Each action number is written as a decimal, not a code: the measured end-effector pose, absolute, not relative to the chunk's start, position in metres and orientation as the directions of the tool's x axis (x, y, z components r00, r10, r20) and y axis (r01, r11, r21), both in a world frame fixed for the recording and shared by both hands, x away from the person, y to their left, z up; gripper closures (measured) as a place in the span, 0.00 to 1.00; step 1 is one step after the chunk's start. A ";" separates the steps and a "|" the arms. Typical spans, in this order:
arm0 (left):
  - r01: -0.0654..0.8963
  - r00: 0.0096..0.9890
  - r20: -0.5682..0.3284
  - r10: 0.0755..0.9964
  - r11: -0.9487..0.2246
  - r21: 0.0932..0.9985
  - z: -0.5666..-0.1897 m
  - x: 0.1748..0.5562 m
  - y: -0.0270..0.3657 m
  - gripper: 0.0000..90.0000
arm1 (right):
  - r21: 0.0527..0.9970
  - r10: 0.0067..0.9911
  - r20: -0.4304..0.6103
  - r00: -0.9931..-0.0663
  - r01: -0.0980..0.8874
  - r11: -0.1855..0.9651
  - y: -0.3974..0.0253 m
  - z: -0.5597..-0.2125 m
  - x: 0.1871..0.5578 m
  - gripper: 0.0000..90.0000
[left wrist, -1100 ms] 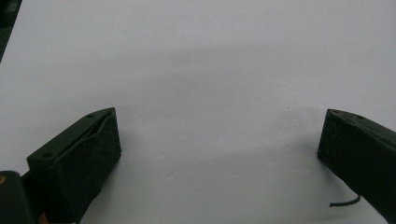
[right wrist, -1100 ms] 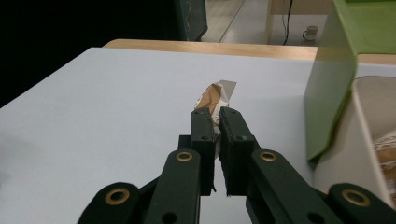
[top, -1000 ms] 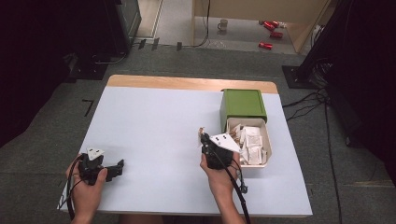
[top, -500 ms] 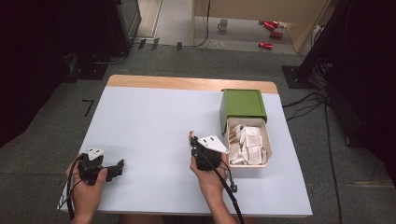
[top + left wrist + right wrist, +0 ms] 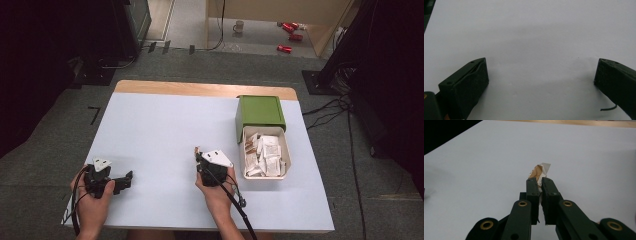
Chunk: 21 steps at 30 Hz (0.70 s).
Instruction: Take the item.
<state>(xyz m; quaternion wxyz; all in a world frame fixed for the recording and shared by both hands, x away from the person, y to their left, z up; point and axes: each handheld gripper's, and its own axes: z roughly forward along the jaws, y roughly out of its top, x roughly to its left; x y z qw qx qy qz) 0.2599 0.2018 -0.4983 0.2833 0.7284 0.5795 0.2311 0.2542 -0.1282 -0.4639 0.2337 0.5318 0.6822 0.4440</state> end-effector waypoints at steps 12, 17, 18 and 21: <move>0.713 0.221 0.009 0.975 -0.168 0.681 -0.498 0.260 0.202 0.00 | 0.832 0.939 0.156 -0.307 0.553 0.043 -0.132 -0.483 0.253 0.96; 0.713 0.221 0.009 0.975 -0.168 0.681 -0.498 0.260 0.202 0.00 | 0.831 0.939 0.161 -0.304 0.555 0.037 -0.137 -0.486 0.253 0.96; 0.713 0.221 0.008 0.975 -0.168 0.681 -0.498 0.260 0.202 0.00 | 0.831 0.939 0.161 -0.305 0.554 0.037 -0.137 -0.487 0.253 0.96; 0.713 0.221 0.008 0.975 -0.168 0.681 -0.498 0.260 0.202 0.00 | 0.831 0.939 0.166 -0.302 0.556 0.032 -0.139 -0.488 0.252 0.95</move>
